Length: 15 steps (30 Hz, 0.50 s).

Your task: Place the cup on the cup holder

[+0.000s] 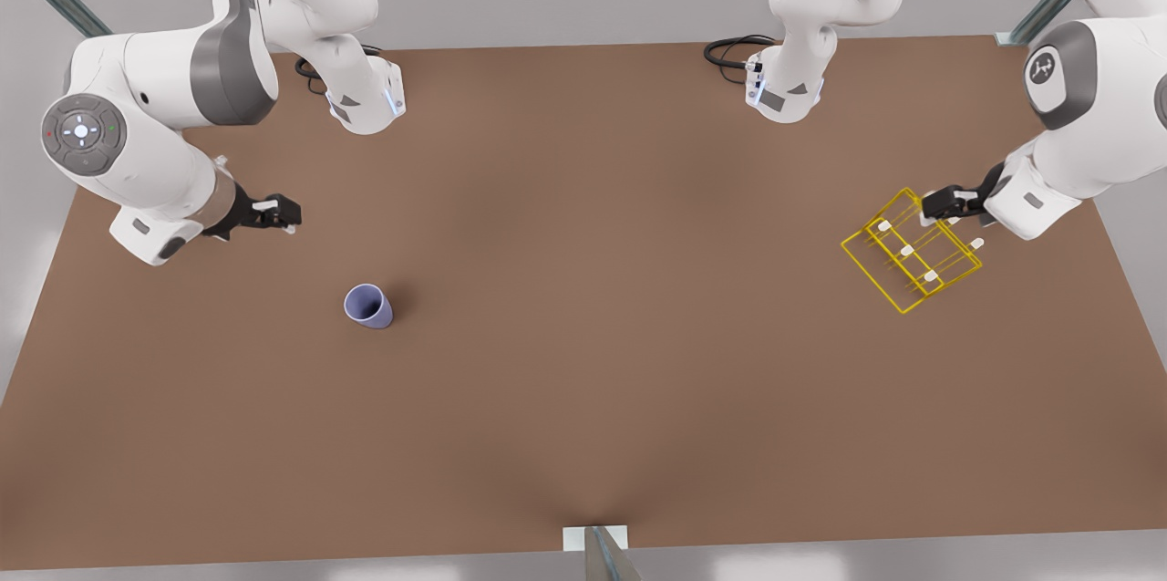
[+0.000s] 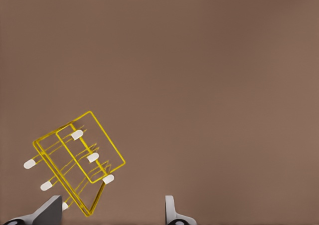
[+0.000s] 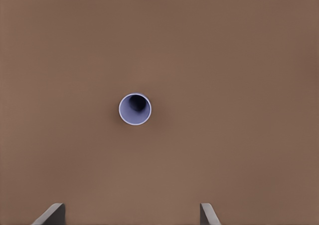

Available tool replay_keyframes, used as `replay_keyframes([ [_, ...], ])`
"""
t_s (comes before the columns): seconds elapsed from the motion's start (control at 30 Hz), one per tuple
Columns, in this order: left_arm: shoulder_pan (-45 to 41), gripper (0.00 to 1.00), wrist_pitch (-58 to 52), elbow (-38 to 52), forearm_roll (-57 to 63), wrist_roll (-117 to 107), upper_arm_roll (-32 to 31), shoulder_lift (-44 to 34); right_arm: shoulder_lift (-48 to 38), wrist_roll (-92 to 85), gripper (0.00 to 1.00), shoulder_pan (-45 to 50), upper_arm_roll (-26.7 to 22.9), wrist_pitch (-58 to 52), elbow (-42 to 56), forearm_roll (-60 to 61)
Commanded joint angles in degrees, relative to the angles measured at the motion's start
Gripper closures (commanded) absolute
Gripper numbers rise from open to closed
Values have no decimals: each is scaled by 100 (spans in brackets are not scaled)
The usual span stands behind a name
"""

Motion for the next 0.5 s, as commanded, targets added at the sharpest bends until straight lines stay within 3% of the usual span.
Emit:
replay_keyframes([
  [0.0,-2,0,-66,6,-13,-432,11,-6,2,-48,0,-1,-8,165,10,6],
  [0.07,7,0,-66,6,-13,-432,20,3,440,83,0,508,-35,209,27,-90],
  [0.17,-2,0,-83,-3,-13,-432,20,-6,1373,1480,0,1414,-61,1333,-191,-73],
  [0.33,-19,0,-259,6,14,-414,20,-32,1312,805,0,1168,-290,3715,-2160,-90],
  [0.47,-19,0,-330,6,14,-414,29,-32,916,716,0,1177,-351,4920,-3277,-90],
])
